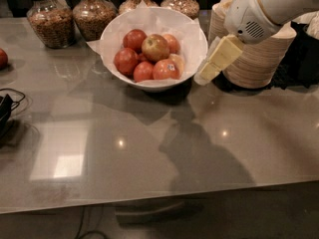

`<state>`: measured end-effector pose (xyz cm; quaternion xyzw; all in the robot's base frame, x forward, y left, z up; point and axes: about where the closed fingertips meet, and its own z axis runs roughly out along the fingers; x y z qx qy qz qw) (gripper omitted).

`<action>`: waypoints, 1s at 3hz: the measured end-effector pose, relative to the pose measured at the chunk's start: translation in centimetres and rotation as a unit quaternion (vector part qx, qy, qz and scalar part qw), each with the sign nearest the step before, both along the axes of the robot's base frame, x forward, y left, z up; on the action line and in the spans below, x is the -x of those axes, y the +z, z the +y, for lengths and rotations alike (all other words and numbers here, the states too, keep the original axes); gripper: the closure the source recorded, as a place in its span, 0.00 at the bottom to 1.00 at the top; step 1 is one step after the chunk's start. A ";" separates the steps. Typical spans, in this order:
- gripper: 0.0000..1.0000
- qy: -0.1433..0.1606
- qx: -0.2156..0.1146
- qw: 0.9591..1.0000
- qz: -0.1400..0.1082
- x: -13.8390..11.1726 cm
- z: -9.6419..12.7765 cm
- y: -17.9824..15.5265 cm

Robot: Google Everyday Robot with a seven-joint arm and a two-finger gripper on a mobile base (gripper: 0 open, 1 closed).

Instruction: Pick apple from white bowl

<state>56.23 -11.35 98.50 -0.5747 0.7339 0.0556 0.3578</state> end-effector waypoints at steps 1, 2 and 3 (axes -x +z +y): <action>0.00 0.026 -0.049 0.998 0.019 -1.1 1.7 -0.7; 0.00 0.038 -0.076 0.996 0.033 -2.2 2.9 -1.3; 0.00 0.039 -0.083 0.995 0.035 -3.2 3.8 -1.6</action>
Offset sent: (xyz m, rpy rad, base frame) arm 0.0356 0.0391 -0.0209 0.2209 0.1021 0.0996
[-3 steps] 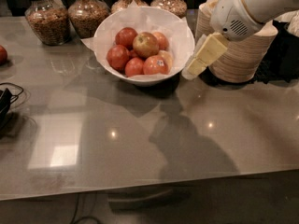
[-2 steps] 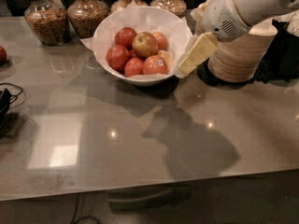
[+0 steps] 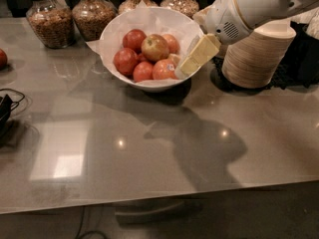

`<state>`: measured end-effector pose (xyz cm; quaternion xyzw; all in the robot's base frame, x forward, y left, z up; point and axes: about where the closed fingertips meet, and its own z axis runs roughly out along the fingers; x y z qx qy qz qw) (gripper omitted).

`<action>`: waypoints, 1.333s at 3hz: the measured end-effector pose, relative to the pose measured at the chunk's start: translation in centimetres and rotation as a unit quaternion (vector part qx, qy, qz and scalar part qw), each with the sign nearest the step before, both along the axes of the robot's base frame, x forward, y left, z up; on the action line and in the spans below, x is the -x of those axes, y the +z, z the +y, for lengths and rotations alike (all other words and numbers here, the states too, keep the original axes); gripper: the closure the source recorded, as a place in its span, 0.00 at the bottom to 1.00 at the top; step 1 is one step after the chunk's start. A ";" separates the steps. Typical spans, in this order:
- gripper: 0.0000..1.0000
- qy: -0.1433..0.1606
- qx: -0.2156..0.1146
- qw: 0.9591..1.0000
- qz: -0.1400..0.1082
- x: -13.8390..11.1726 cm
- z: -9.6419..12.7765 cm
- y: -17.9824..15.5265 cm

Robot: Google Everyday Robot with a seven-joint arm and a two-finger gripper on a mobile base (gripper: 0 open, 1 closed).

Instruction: Pick apple from white bowl

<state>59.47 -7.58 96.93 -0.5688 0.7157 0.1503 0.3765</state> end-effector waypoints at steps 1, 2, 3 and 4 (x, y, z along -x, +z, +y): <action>0.02 -0.012 0.013 1.000 -0.008 -1.5 0.4 -0.3; 0.11 -0.028 0.014 0.999 -0.011 -3.2 0.7 -0.9; 0.11 -0.037 0.008 0.999 -0.011 -4.3 1.1 -1.1; 0.12 -0.037 -0.001 0.999 -0.011 -5.1 1.9 -1.1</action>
Offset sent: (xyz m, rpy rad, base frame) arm 0.0547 0.0048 -0.0134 -0.0290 -0.0326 -0.1072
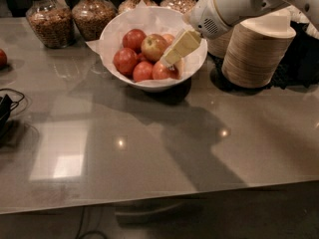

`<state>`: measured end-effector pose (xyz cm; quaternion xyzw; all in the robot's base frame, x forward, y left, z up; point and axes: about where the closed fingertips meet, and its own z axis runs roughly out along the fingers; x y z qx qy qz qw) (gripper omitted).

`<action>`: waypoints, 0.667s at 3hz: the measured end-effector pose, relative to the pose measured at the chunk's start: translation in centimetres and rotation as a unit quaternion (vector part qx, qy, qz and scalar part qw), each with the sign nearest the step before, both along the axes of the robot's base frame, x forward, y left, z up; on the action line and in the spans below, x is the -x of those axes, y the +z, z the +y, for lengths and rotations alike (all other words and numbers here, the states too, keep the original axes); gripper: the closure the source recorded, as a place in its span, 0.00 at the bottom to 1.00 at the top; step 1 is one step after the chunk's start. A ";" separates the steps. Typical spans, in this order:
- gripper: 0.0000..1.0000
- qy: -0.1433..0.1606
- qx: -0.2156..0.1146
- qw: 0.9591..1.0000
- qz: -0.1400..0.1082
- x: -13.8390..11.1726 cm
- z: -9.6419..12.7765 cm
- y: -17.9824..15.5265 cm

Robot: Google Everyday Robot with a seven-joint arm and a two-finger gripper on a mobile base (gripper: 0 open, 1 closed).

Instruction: Pick apple from white bowl

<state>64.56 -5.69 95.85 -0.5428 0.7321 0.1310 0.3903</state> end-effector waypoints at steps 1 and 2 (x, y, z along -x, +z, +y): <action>0.17 0.009 -0.005 1.000 0.004 -0.5 1.6 -0.2; 0.18 0.015 -0.008 1.000 0.013 -1.1 3.3 -0.8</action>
Offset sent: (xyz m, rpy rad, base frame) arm 0.0185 0.0499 -0.0120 0.0266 0.0417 0.0394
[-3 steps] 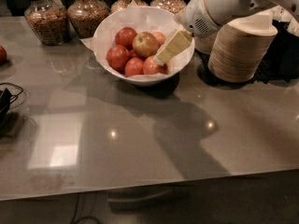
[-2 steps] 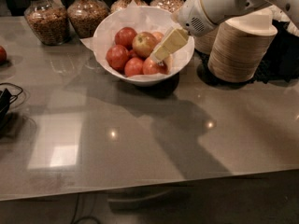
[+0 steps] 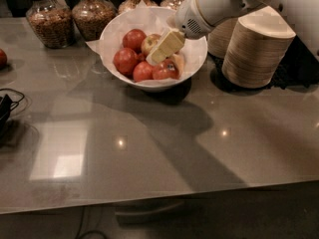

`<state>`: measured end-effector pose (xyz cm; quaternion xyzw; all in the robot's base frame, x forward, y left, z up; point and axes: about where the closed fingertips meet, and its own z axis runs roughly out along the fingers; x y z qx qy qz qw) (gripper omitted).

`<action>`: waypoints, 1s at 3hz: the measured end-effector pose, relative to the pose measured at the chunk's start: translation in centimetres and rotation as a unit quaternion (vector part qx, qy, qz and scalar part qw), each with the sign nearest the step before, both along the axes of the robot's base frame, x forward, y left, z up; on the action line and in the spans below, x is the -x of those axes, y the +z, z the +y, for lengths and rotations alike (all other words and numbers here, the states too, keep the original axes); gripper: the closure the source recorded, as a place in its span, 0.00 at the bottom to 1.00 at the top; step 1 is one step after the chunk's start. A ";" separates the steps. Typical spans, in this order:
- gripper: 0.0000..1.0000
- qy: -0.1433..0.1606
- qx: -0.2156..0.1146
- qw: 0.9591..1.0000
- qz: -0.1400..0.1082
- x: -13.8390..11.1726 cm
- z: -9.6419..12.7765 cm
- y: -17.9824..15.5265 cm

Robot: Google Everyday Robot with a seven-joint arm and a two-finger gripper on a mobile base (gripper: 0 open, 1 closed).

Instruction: Pick apple from white bowl

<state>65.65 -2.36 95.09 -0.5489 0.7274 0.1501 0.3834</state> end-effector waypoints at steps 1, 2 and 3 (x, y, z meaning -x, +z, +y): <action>0.15 0.001 0.009 1.000 0.001 -0.8 1.2 -0.7; 0.14 -0.003 0.015 1.000 0.002 -1.4 2.1 -1.3; 0.16 -0.012 0.025 1.000 0.005 -1.8 2.4 -2.2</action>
Offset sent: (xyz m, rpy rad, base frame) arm 0.0228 0.0277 -0.0170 -0.0462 0.0019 -0.0225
